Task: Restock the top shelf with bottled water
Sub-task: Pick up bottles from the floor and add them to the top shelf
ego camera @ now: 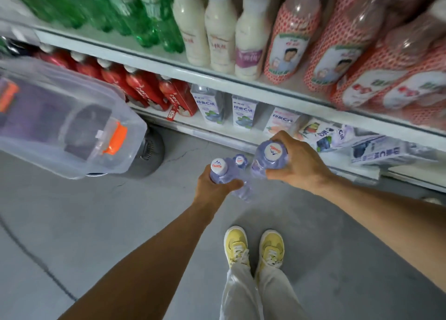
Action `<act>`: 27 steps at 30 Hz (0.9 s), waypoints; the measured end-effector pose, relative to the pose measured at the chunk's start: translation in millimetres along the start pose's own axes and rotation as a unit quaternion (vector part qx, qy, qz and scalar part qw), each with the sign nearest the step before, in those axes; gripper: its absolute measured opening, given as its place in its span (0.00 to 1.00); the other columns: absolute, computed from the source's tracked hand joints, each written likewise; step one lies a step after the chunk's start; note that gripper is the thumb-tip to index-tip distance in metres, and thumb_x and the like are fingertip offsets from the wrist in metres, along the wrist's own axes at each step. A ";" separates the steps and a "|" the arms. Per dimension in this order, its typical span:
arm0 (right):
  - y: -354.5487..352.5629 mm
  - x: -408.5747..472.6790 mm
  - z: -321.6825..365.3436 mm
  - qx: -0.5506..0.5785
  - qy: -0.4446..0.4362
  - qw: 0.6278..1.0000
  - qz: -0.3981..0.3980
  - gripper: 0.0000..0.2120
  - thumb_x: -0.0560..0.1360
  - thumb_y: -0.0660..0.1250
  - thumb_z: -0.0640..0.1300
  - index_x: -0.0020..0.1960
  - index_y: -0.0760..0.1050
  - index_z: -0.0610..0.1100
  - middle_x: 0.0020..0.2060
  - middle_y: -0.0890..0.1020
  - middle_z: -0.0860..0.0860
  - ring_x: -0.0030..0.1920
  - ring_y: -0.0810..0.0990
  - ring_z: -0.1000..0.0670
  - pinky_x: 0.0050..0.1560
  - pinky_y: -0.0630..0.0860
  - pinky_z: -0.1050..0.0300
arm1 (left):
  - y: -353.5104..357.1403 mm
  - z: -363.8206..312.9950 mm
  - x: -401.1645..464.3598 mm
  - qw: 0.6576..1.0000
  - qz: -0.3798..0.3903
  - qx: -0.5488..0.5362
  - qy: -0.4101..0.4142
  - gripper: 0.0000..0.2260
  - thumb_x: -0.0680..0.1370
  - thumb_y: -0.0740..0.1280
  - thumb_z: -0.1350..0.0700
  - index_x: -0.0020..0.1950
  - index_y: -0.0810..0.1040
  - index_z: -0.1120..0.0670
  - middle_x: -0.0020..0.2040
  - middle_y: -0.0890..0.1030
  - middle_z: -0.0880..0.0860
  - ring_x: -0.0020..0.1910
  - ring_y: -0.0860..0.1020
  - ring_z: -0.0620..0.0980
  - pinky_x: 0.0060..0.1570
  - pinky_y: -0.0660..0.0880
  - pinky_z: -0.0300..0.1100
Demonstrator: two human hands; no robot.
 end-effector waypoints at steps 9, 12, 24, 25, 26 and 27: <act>-119.9 -62.9 118.8 0.150 -0.028 0.985 -0.080 0.21 0.62 0.79 0.34 0.48 0.74 0.48 0.40 0.81 0.52 0.38 0.79 0.54 0.41 0.75 0.59 | -59.8 -139.2 -91.6 0.986 -0.047 -0.161 0.024 0.22 0.67 0.79 0.56 0.59 0.80 0.55 0.47 0.83 0.48 0.46 0.81 0.46 0.46 0.76 0.39; -164.2 -80.1 160.6 0.191 -0.045 0.978 -0.074 0.24 0.62 0.79 0.31 0.50 0.75 0.52 0.43 0.82 0.56 0.41 0.79 0.65 0.45 0.74 0.69 | -74.9 -206.3 -123.3 0.978 -0.029 -0.195 0.062 0.30 0.58 0.80 0.48 0.58 0.82 0.54 0.54 0.85 0.54 0.56 0.82 0.56 0.61 0.77 0.55; -315.3 -156.2 314.0 0.439 -0.128 0.876 -0.152 0.23 0.62 0.78 0.52 0.54 0.81 0.44 0.41 0.85 0.51 0.43 0.82 0.49 0.43 0.79 0.51 | -101.7 -419.2 -247.1 0.959 0.028 -0.183 0.215 0.40 0.57 0.73 0.26 0.59 0.81 0.51 0.55 0.85 0.54 0.55 0.82 0.55 0.56 0.78 0.54; -324.2 -163.5 324.1 0.461 -0.140 0.862 -0.159 0.18 0.63 0.76 0.53 0.49 0.83 0.45 0.40 0.85 0.51 0.42 0.81 0.48 0.42 0.79 0.52 | -101.7 -434.5 -255.5 0.958 0.030 -0.178 0.223 0.41 0.56 0.71 0.23 0.60 0.80 0.48 0.59 0.83 0.53 0.58 0.80 0.54 0.60 0.76 0.55; -332.9 -169.6 331.8 0.478 -0.148 0.849 -0.168 0.16 0.65 0.73 0.54 0.46 0.84 0.45 0.40 0.85 0.50 0.42 0.81 0.48 0.41 0.79 0.52 | -100.9 -450.0 -264.1 0.955 0.039 -0.181 0.232 0.41 0.57 0.70 0.22 0.61 0.80 0.46 0.63 0.80 0.52 0.61 0.78 0.54 0.63 0.73 0.57; -341.8 -177.2 340.1 0.485 -0.156 0.842 -0.178 0.16 0.67 0.70 0.55 0.46 0.84 0.45 0.41 0.85 0.49 0.42 0.82 0.48 0.40 0.79 0.52 | -99.2 -465.6 -270.7 0.952 0.053 -0.181 0.242 0.40 0.59 0.69 0.22 0.63 0.79 0.45 0.65 0.79 0.52 0.63 0.77 0.54 0.64 0.72 0.58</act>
Point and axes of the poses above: each hand's wrist, its own x-axis towards the middle knuckle, its own y-axis out of the palm, z = x × y, the point moved 3 cm from there along x, towards the middle knuckle
